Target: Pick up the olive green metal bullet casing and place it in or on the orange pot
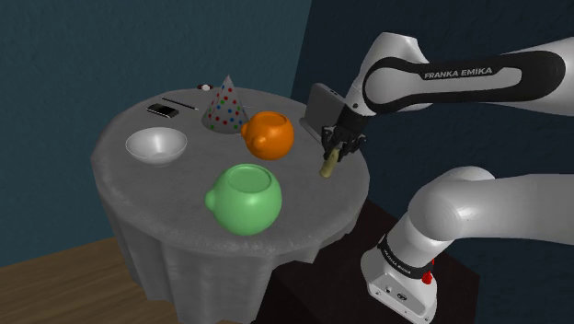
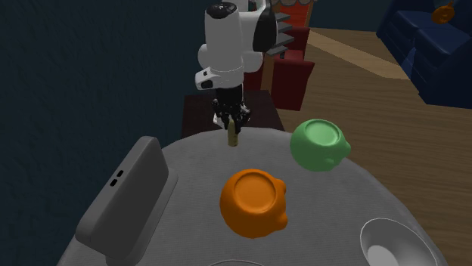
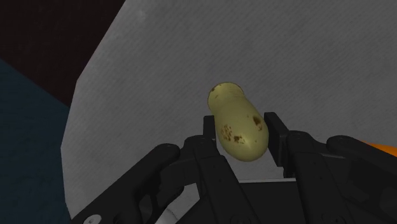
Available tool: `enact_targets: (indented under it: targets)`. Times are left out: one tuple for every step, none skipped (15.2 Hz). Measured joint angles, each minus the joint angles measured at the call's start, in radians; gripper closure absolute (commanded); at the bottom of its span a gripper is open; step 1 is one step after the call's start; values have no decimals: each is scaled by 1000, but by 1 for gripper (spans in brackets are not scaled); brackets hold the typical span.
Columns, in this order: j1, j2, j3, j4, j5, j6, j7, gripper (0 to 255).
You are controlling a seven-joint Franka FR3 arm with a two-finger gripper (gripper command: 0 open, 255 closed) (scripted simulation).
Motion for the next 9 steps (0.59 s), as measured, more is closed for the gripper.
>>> enact_targets:
  targets:
    - [-1,-3,-1,13,-2,-16,1,255]
    - [-3,-12,-4,24,-5,-36,1,255]
    - [-3,-18,-4,36,-6,-54,4,255]
    - [-5,-22,-6,48,-9,-70,3,255]
    - [-5,-28,-7,57,-11,-85,5,255]
    - [-6,-36,-8,65,-12,-101,6,255]
    - [-7,-39,-10,76,-14,-115,6,255]
    - [-7,-39,-10,90,-15,-129,8,255]
    - [-9,-38,-12,104,-17,-143,8,255]
